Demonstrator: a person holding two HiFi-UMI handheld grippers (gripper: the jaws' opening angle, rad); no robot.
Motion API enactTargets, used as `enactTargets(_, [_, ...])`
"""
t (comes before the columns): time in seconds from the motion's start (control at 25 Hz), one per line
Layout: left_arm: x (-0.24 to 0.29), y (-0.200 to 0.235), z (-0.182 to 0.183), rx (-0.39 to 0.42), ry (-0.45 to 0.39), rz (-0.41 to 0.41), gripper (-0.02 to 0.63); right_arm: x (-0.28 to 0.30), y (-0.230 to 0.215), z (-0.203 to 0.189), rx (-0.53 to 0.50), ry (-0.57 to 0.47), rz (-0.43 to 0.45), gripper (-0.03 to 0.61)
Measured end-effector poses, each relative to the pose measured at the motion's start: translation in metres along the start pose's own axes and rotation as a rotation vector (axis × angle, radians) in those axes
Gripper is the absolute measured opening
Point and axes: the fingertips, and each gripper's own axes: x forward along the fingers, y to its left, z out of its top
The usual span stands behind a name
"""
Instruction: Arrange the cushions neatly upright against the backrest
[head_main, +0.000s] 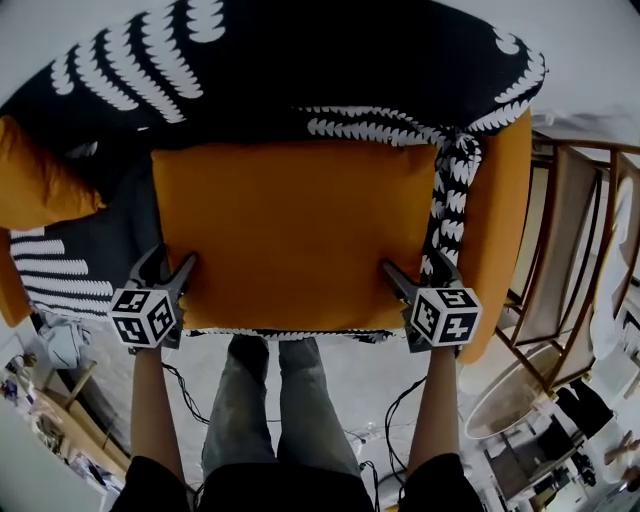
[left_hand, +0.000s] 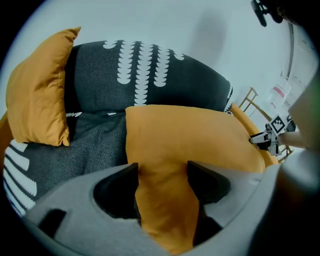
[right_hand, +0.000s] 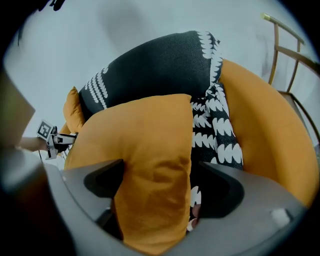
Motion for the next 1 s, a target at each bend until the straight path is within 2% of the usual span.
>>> enactTargets(0.12, [0.013,0.001,-0.002,-0.038,0.02,-0.014,0.311,0.01,-0.007,0.0,0.005,0.031,0.037,0.485])
enactTargets(0.28, [0.023,0.002,-0.003,-0.028,0.054,-0.031,0.325,0.023,-0.006,-0.005,0.053,0.086,0.094,0.486])
enactTargets(0.48, [0.03,0.007,-0.004,-0.025,0.093,-0.075,0.336,0.033,0.003,-0.007,0.058,0.144,0.151,0.485])
enactTargets(0.64, [0.032,0.008,-0.006,-0.046,0.116,-0.109,0.332,0.034,0.013,-0.006,0.029,0.15,0.162,0.436])
enactTargets(0.72, [0.035,0.002,-0.006,-0.063,0.148,-0.132,0.299,0.035,0.014,-0.005,-0.008,0.16,0.152,0.396])
enactTargets(0.84, [0.039,-0.008,-0.004,-0.012,0.181,-0.14,0.238,0.033,0.013,-0.004,-0.049,0.155,0.138,0.353])
enactTargets(1.0, [0.031,-0.017,0.0,0.056,0.133,-0.137,0.129,0.024,0.02,0.002,-0.122,0.099,0.101,0.295])
